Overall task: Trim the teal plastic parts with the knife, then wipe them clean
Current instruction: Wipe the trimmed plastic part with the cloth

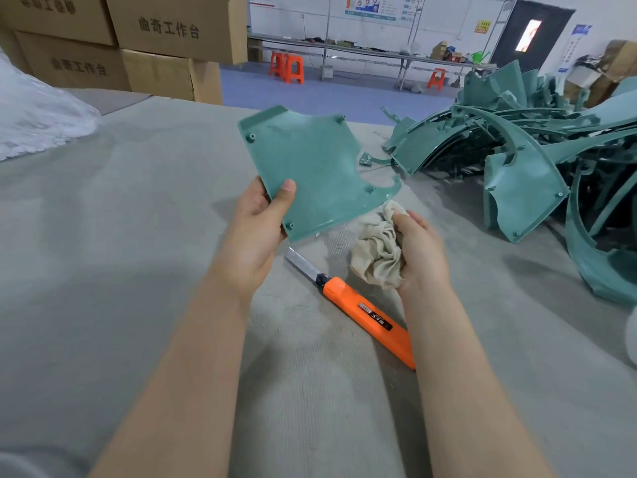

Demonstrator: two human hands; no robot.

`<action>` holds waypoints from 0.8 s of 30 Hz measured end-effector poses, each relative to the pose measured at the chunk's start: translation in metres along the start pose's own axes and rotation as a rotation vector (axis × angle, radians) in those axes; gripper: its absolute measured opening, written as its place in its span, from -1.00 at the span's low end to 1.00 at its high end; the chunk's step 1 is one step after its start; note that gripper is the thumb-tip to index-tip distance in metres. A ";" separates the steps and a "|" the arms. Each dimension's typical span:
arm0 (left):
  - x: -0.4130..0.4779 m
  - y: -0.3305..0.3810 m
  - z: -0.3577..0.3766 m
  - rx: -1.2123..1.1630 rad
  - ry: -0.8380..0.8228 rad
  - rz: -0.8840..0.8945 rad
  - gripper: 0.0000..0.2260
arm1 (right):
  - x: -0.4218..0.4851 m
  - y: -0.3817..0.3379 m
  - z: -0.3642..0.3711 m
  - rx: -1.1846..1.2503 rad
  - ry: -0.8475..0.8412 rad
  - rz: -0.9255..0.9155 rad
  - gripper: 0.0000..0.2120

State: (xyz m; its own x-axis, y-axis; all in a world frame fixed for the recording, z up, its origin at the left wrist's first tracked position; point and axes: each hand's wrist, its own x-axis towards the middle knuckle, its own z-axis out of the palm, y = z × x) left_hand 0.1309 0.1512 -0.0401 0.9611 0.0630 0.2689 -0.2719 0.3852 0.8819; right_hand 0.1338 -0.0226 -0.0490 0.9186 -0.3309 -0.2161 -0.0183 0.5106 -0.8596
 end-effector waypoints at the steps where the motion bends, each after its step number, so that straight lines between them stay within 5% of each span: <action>1: 0.000 0.001 0.001 -0.010 0.010 0.013 -0.80 | -0.001 -0.001 -0.001 -0.044 0.022 -0.030 -0.73; 8: -0.001 0.003 0.003 -0.023 0.016 0.060 -0.79 | -0.015 -0.002 0.006 -0.377 -0.115 -0.028 -0.78; 17: -0.005 0.006 0.009 0.044 0.033 0.080 -0.79 | -0.023 -0.002 0.014 -0.253 -0.244 0.026 -0.81; 24: -0.007 0.007 0.011 0.095 0.037 0.099 -0.82 | -0.022 0.002 0.015 -0.238 -0.214 0.024 -0.63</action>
State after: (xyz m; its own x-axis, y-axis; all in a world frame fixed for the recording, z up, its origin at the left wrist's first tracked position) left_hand 0.1222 0.1437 -0.0317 0.9301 0.1311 0.3431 -0.3669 0.2870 0.8849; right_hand 0.1196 -0.0030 -0.0388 0.9785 -0.1339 -0.1572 -0.1097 0.3076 -0.9452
